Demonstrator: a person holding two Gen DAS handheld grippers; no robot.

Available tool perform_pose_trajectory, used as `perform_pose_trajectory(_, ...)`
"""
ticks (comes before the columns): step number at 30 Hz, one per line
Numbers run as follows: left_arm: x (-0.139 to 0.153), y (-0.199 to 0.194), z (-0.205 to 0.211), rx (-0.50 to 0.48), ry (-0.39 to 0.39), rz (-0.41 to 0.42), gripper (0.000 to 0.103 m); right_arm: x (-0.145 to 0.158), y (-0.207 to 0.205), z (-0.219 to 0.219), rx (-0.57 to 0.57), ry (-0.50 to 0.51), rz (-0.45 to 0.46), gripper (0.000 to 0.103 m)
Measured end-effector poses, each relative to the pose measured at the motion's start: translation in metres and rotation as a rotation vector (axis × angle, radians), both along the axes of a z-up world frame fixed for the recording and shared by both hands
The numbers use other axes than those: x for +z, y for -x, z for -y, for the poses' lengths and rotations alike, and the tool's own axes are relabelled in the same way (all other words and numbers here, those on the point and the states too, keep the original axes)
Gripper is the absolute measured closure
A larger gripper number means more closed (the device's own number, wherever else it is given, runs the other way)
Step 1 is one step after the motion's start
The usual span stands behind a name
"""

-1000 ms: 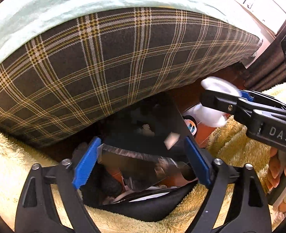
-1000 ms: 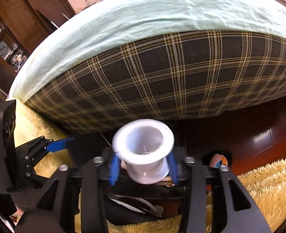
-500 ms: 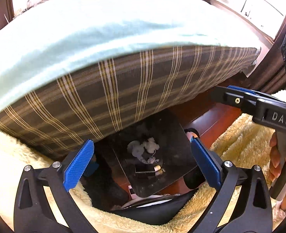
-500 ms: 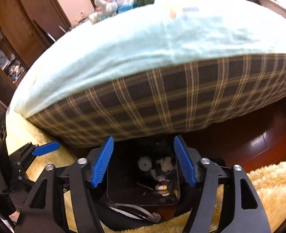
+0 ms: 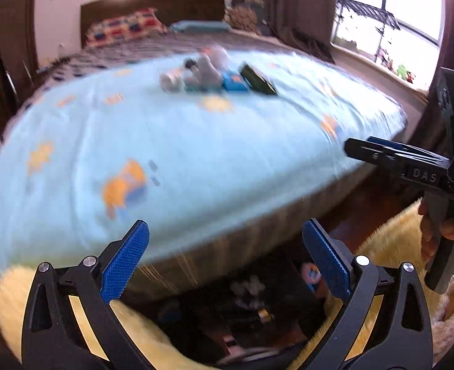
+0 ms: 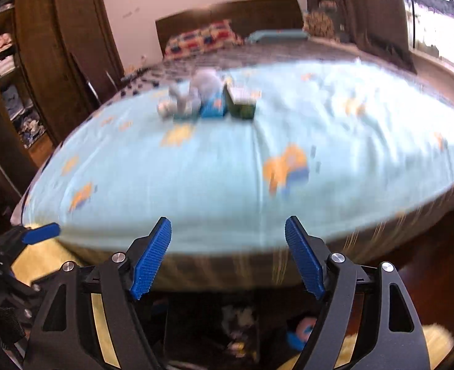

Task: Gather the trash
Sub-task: 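Raise both open grippers back over the bed, then grasp the green bottle with the right gripper while the left gripper grasps the grey plush toy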

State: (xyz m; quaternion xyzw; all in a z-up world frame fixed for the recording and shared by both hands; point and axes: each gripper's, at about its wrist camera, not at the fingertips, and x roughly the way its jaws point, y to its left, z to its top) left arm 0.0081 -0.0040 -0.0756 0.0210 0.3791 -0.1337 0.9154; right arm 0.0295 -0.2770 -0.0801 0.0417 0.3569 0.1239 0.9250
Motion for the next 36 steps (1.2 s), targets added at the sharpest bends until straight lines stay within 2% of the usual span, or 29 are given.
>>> perform_pose_trajectory(4, 0.017, -0.028, -0.009, 0.039, 0.005, 0.029, 0.008, 0.013, -0.031, 0.002, -0.002, -0.043, 0.015, 0.026)
perform_pose_trajectory(9, 0.015, -0.067, -0.011, 0.071, -0.02, 0.042, 0.008, 0.015, -0.073, -0.009, 0.016, -0.015, 0.004, 0.026)
perform_pose_trajectory(12, 0.013, -0.091, -0.012, 0.068, -0.024, 0.043, 0.008, 0.013, -0.099, -0.015, 0.022, 0.002, 0.012, 0.026)
perform_pose_trajectory(18, 0.013, -0.134, -0.013, 0.082, -0.003, 0.056, 0.008, -0.001, -0.151, -0.018, 0.017, -0.041, -0.029, 0.027)
perform_pose_trajectory(23, 0.019, -0.16, -0.006, 0.063, 0.031, 0.068, 0.008, -0.015, -0.187, -0.016, 0.011, -0.118, -0.064, 0.036)
perform_pose_trajectory(31, 0.017, -0.189, 0.016, 0.012, -0.008, 0.064, 0.012, -0.034, -0.226, -0.021, 0.021, -0.155, -0.138, 0.039)
perform_pose_trajectory(34, 0.013, -0.203, 0.018, 0.013, -0.015, 0.056, 0.014, -0.04, -0.233, -0.022, 0.034, -0.163, -0.163, 0.051)
perform_pose_trajectory(36, 0.011, -0.21, 0.019, 0.014, -0.017, 0.055, 0.016, -0.04, -0.233, -0.022, 0.043, -0.164, -0.161, 0.053)
